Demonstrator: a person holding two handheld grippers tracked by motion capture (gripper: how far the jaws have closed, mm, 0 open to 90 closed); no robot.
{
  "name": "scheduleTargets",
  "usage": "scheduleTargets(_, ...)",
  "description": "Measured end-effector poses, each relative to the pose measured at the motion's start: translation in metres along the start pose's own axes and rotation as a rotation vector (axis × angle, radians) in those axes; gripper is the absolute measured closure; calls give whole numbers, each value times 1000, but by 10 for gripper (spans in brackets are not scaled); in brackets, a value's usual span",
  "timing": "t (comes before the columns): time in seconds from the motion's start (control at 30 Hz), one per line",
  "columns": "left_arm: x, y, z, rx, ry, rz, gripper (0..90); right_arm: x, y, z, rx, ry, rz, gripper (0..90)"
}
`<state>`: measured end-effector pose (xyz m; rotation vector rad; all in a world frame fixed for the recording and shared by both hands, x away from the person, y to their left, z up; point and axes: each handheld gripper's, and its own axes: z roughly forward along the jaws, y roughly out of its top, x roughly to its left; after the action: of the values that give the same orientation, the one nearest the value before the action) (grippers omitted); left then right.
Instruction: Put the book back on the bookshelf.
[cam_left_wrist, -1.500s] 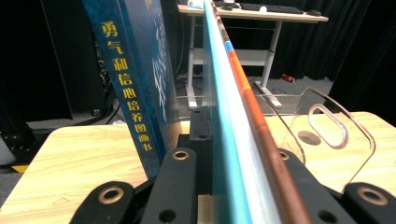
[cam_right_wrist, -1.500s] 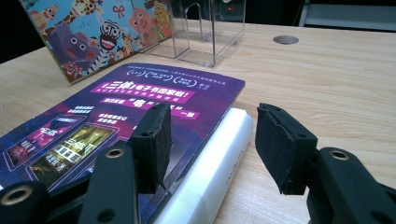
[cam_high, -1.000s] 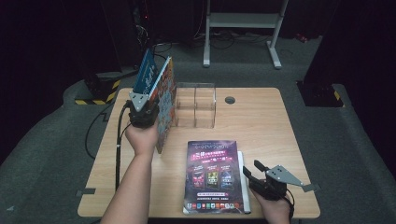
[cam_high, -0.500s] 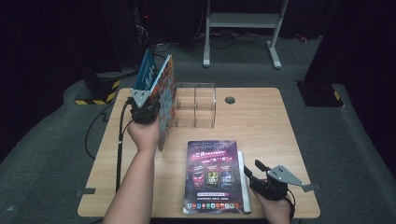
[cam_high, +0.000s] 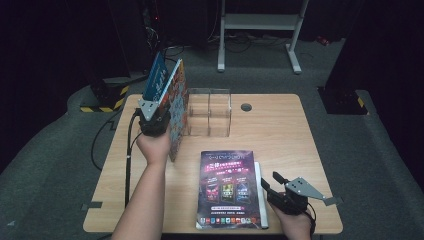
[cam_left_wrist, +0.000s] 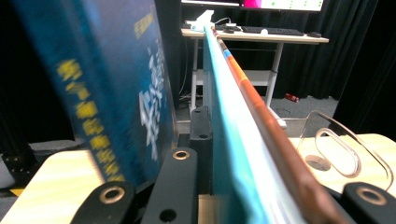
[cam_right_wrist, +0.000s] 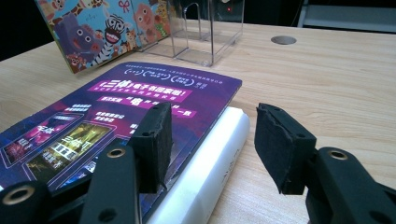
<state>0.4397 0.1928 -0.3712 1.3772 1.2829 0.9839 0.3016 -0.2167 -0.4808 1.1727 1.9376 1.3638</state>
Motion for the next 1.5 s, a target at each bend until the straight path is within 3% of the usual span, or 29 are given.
scheduleTargets(0.27,9,-2,-4,20,-5,-1,802,3,0,2,5,4,-10,468)
scheduleTargets(0.53,6,-1,-6,40,17,59,783,4,0,2,10,7,-9,466)
scheduleTargets(0.77,7,0,-7,54,13,72,774,5,-1,3,14,11,-10,465)
scheduleTargets(1.5,16,6,-9,84,-49,47,607,10,-2,7,28,21,-16,461)
